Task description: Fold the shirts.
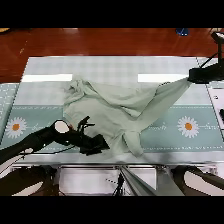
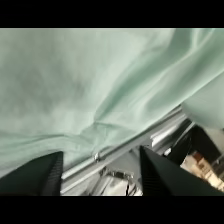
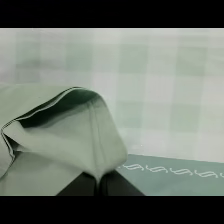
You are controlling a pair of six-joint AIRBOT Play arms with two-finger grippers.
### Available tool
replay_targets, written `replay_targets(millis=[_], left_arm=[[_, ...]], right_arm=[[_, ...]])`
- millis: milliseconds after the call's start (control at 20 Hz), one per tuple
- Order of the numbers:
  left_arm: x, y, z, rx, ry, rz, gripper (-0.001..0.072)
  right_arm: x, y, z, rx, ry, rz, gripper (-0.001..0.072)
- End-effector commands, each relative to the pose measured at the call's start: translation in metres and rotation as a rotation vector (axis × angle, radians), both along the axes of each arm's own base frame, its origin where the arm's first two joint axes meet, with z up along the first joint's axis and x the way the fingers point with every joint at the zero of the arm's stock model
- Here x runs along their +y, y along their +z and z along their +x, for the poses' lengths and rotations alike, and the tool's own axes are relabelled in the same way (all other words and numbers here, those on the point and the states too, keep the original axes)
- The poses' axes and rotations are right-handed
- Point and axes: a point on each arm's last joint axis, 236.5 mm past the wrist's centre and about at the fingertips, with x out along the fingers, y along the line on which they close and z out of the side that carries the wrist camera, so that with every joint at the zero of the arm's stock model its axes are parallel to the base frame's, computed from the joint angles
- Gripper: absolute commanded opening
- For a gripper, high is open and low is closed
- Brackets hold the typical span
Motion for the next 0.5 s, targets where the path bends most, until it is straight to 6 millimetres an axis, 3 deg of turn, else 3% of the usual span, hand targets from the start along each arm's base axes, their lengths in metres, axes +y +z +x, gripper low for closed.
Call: replay_targets(millis=[0,50,150,250,300,450], left_arm=[[0.0021,-0.0085,0.0317,-0.063,0.123,0.042,0.0435],[0.0021,-0.0085,0.0358,-0.067,0.142,0.045,0.0435],[0.0025,-0.0091,0.0389,-0.072,0.155,0.049,0.0316],[0.0026,-0.0092,0.0394,-0.074,0.156,0.05,0.0312],[0.0026,-0.0092,0.0393,-0.075,0.155,0.05,0.0226],[0.0033,-0.0095,0.0411,-0.078,0.161,0.051,0.0147]], right_arm=[[0.0008,-0.0007,-0.0016,0.007,0.003,0.002,0.0025],[0.0008,-0.0008,-0.0015,0.007,0.002,0.002,0.0025],[0.0006,-0.0004,-0.0007,0.003,0.001,0.001,0.0025],[0.0004,-0.0002,-0.0002,0.001,0.001,0.0,0.0025],[0.0004,-0.0002,-0.0002,0.001,0.001,0.0,0.0025],[0.0005,-0.0001,-0.0002,0.001,0.001,0.0,0.0025]])
